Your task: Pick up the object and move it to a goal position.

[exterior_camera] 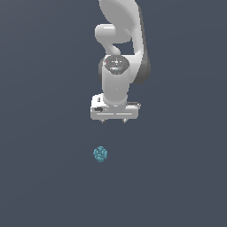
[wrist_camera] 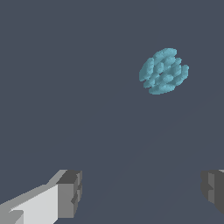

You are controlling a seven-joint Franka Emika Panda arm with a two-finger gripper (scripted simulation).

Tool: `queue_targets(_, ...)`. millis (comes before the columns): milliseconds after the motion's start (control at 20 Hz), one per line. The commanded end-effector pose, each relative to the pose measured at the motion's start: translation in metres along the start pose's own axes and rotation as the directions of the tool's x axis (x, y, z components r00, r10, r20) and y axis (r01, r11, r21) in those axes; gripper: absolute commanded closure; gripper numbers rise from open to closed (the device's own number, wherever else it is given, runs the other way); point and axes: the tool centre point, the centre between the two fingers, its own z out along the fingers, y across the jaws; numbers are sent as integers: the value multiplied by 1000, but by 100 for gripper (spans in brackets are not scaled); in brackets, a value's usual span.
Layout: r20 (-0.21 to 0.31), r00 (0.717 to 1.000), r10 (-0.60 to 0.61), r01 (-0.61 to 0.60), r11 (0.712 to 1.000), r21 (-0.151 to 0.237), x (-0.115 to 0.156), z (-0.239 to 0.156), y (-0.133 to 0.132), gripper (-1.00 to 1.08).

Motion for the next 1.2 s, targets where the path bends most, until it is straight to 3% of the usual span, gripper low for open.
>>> queue_targets(0,0,1000,0,0,1000,0,0,0,0,-92)
queue_targets(500,-19,997,-71,71,997,2,4,-15,-26,-92)
queue_targets(1150,-19,994,-109,110,994,1,13,-10,-20,-92)
